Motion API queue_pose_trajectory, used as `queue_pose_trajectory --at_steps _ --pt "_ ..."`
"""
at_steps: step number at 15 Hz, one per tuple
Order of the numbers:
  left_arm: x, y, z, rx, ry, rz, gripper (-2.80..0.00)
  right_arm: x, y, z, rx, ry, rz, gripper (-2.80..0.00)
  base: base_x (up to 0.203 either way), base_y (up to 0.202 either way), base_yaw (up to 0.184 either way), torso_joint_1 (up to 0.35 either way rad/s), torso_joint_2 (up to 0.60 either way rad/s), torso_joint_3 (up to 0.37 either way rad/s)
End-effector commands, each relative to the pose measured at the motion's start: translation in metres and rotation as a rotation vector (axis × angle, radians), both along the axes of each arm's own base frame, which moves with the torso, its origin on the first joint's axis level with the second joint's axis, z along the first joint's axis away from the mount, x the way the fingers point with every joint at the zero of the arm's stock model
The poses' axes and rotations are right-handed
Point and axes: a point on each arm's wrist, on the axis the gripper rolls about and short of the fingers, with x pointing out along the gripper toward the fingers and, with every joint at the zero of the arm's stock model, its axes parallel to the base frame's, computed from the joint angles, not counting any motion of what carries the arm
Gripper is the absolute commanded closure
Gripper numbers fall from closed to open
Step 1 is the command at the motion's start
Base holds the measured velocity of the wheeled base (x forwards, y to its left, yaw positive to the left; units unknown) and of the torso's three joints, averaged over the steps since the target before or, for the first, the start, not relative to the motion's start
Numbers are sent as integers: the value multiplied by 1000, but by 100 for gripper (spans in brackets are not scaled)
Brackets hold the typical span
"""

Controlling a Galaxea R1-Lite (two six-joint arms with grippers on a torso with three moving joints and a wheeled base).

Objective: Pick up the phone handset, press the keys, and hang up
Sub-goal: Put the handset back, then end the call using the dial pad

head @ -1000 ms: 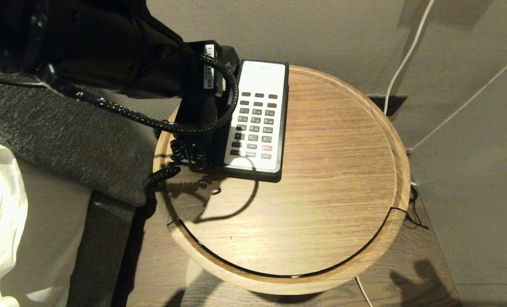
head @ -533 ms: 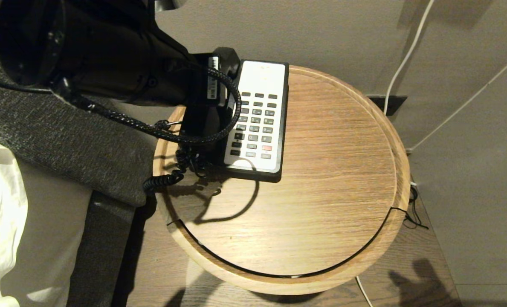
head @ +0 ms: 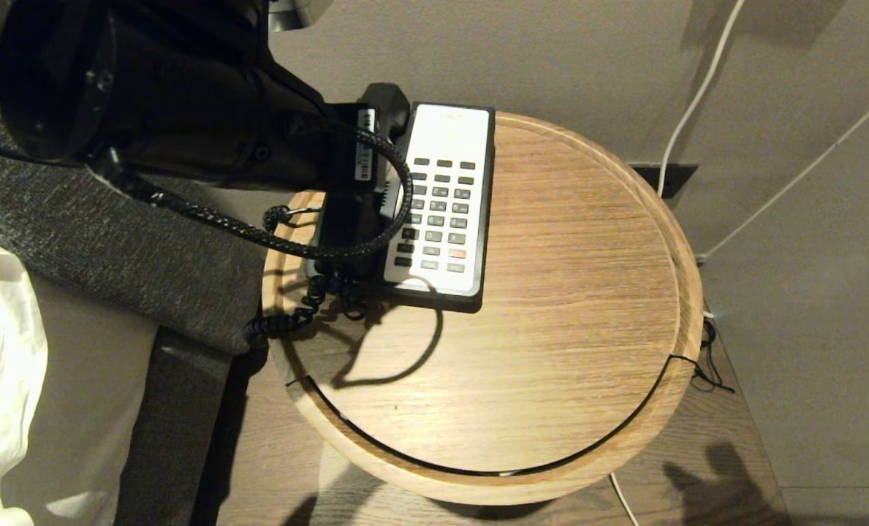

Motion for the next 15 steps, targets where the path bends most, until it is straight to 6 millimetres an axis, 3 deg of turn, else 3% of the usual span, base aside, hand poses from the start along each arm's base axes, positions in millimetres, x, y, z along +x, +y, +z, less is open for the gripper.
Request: queue_pose_trajectory --at_steps 1,5,6,10,15 --pt "-3 3 2 -11 -2 0 -280 1 2 -1 -8 7 -3 0 0 0 0 0 0 0" --pt "-13 15 7 -35 -4 7 -280 4 6 -5 -32 21 -4 0 0 0 0 0 0 0" --pt "-19 21 6 -35 -1 6 0 5 8 -6 -40 25 -3 0 0 0 0 0 0 0" --pt "-58 61 22 -133 -33 -13 0 22 35 -5 -75 48 8 0 0 0 0 0 0 0" --pt "-110 117 22 -230 -68 -34 0 69 112 -15 -167 101 15 0 0 0 0 0 0 0"
